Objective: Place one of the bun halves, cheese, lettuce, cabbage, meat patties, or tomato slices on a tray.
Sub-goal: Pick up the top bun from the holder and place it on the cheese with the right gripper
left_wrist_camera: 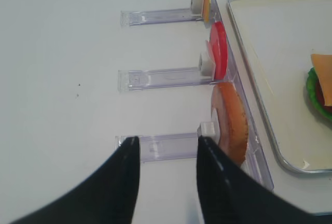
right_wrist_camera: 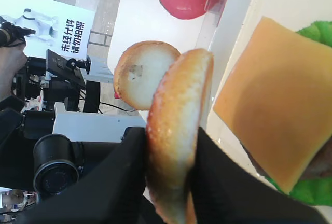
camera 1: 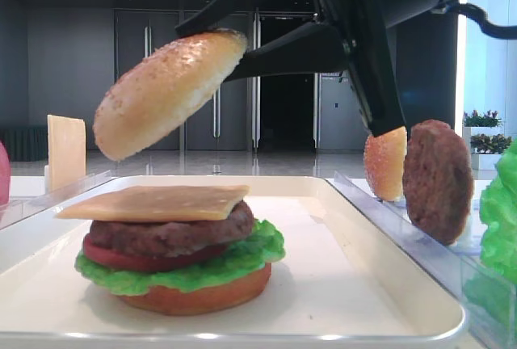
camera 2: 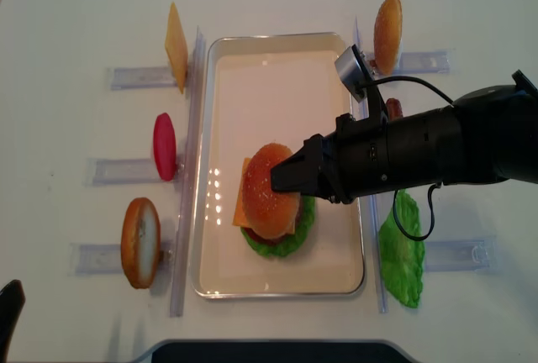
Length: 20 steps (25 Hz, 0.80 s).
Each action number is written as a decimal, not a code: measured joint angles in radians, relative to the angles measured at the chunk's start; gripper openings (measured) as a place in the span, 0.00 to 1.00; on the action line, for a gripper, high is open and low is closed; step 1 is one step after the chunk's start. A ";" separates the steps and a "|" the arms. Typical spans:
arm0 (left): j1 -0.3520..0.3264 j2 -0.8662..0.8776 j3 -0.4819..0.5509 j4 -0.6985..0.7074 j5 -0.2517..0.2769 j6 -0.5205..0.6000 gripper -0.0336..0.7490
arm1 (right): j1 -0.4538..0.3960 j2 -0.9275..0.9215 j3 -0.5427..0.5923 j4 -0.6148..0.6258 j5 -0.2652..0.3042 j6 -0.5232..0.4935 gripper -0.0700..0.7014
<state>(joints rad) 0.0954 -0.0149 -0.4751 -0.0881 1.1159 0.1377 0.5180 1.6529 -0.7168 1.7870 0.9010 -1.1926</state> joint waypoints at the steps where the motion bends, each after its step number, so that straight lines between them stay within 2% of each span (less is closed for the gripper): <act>1: 0.000 0.000 0.000 0.000 0.000 0.000 0.41 | 0.000 0.000 0.000 0.000 0.000 0.000 0.37; 7: 0.000 0.000 0.000 0.000 0.000 0.000 0.40 | 0.000 0.001 0.000 0.000 0.037 0.002 0.37; 20: 0.000 0.000 0.000 0.000 0.000 0.000 0.40 | 0.003 0.063 -0.039 -0.001 0.059 0.003 0.37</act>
<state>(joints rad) 0.0954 -0.0149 -0.4751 -0.0881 1.1159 0.1377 0.5209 1.7161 -0.7563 1.7862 0.9601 -1.1893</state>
